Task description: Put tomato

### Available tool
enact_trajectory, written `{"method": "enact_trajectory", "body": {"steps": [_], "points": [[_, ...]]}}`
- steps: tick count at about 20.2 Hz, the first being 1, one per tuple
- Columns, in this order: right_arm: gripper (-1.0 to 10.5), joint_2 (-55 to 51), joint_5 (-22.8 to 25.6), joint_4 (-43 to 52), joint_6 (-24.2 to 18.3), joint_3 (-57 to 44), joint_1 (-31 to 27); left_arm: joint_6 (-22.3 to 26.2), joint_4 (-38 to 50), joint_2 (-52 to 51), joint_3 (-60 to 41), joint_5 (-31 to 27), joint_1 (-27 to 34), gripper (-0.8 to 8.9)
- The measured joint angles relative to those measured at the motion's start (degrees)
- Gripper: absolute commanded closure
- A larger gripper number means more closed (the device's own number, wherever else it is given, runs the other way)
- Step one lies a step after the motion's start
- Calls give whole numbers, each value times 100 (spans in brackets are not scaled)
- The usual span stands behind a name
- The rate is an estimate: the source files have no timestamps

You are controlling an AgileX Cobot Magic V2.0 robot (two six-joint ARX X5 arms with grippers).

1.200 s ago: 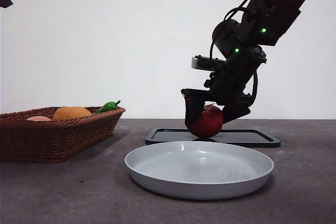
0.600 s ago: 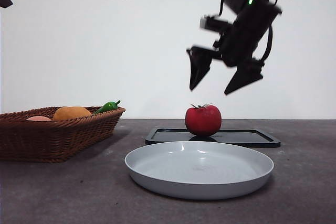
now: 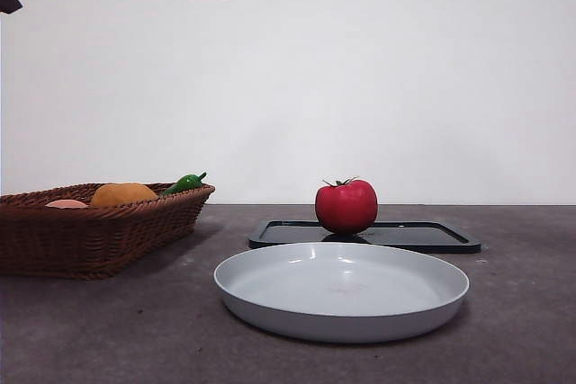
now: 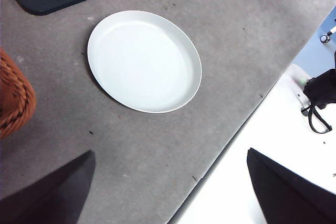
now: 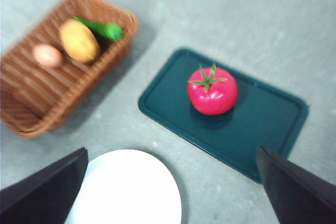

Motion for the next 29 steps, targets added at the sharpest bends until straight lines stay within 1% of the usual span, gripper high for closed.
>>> {"method": "enact_trajectory", "body": {"steps": [2, 5, 8, 12, 14, 23, 26, 27, 29], "points": [[437, -540, -46, -129, -2, -280, 0, 0, 0, 0, 2, 0, 0, 348], [438, -1355, -304, -146, 0, -1080, 0, 0, 0, 0, 0, 0, 0, 348], [439, -2212, -734, -179, 4, -1954, 4, 2, 0, 0, 2, 0, 0, 348], [439, -3071, -1222, -295, 7, -2785, 39, 0, -2, 0, 0, 0, 0, 348], [439, -3307, -1353, -341, 9, -3029, 39, 0, -2, 0, 0, 0, 0, 348], [446, -3464, -1349, -452, 7, -3062, 42, 0, -2, 0, 0, 0, 0, 348], [548, -3464, -1349, -452, 7, -3062, 42, 0, -2, 0, 0, 0, 0, 366], [626, -3464, -1349, -452, 9, -3062, 42, 2, -2, 0, 2, 0, 0, 427], [746, -3464, -1349, -452, 9, -3062, 42, 4, -2, 0, 2, 0, 0, 543]]}}
